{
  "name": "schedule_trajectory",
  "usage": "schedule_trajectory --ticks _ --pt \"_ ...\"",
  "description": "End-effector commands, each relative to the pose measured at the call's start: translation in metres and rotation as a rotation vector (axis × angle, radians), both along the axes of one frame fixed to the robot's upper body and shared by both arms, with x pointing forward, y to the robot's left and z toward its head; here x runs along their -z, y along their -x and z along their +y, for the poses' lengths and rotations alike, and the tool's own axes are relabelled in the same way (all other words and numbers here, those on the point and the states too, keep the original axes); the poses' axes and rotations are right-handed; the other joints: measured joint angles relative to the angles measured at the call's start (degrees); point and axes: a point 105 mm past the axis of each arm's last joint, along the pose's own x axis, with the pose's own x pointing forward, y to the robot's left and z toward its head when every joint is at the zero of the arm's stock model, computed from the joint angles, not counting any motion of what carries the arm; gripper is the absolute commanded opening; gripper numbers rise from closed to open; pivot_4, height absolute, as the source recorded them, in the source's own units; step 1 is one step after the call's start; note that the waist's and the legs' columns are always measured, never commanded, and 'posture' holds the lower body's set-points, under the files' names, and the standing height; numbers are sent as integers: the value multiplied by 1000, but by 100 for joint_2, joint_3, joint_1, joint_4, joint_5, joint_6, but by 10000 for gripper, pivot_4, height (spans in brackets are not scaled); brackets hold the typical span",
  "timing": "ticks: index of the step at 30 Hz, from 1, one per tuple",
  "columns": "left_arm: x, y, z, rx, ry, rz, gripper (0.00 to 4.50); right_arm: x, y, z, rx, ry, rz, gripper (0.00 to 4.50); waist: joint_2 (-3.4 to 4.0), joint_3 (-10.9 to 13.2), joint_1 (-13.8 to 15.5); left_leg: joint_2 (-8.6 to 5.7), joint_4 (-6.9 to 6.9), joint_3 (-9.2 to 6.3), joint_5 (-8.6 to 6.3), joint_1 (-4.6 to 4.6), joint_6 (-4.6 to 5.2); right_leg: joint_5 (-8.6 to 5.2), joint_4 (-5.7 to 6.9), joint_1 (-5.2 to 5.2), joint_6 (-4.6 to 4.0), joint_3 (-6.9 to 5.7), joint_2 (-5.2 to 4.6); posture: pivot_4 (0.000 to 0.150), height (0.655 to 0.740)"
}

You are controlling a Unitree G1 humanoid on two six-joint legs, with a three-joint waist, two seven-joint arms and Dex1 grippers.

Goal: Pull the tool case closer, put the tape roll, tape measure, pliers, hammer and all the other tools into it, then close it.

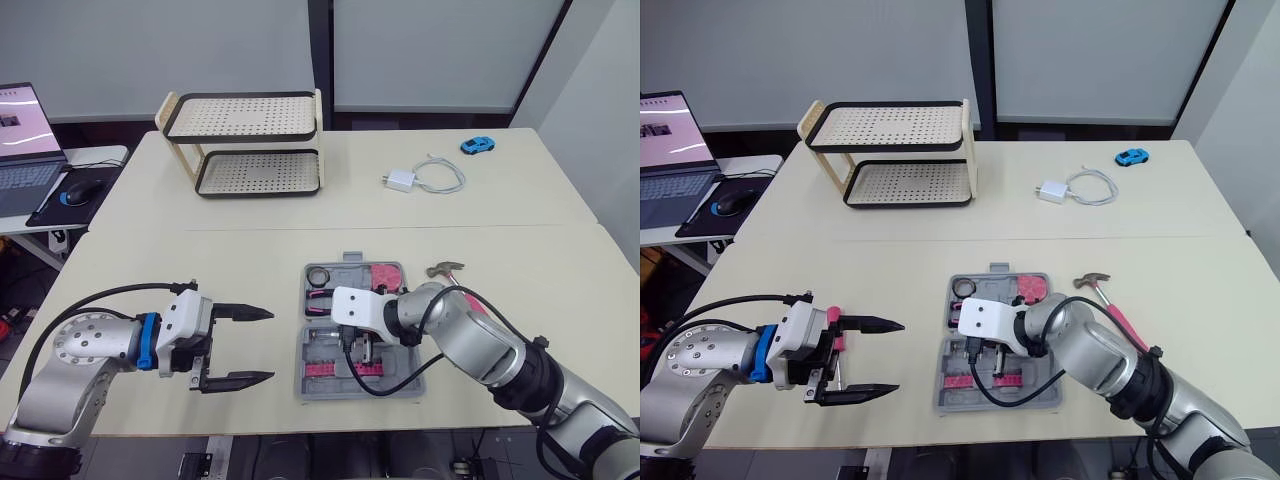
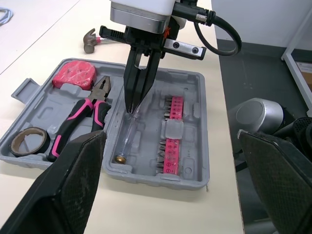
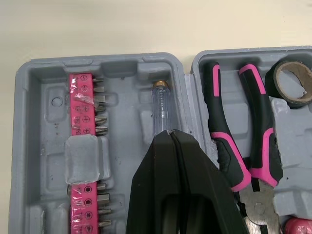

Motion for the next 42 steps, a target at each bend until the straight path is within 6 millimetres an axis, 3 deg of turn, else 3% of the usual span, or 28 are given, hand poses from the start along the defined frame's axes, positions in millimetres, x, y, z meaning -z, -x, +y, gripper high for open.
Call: schedule_trajectory --ticks 1,25,42 --pt "-3 1 -1 20 -6 -26 45000 -11 5 3 -39 -25 -12 328 0 0 0 0 0 0 0 0 0 0 0 0 0 0 0 1500 7400" --pt "-2 6 -1 31 -14 -24 45000 23 -5 -9 10 9 -6 328 0 0 0 -1 0 1 0 0 0 0 0 1 0 0 0 1500 7400" --pt "-2 5 -2 38 -15 -21 45000 28 -7 -22 42 -17 37 328 0 0 1 -1 0 1 0 0 0 0 0 2 0 0 1 1500 7400"
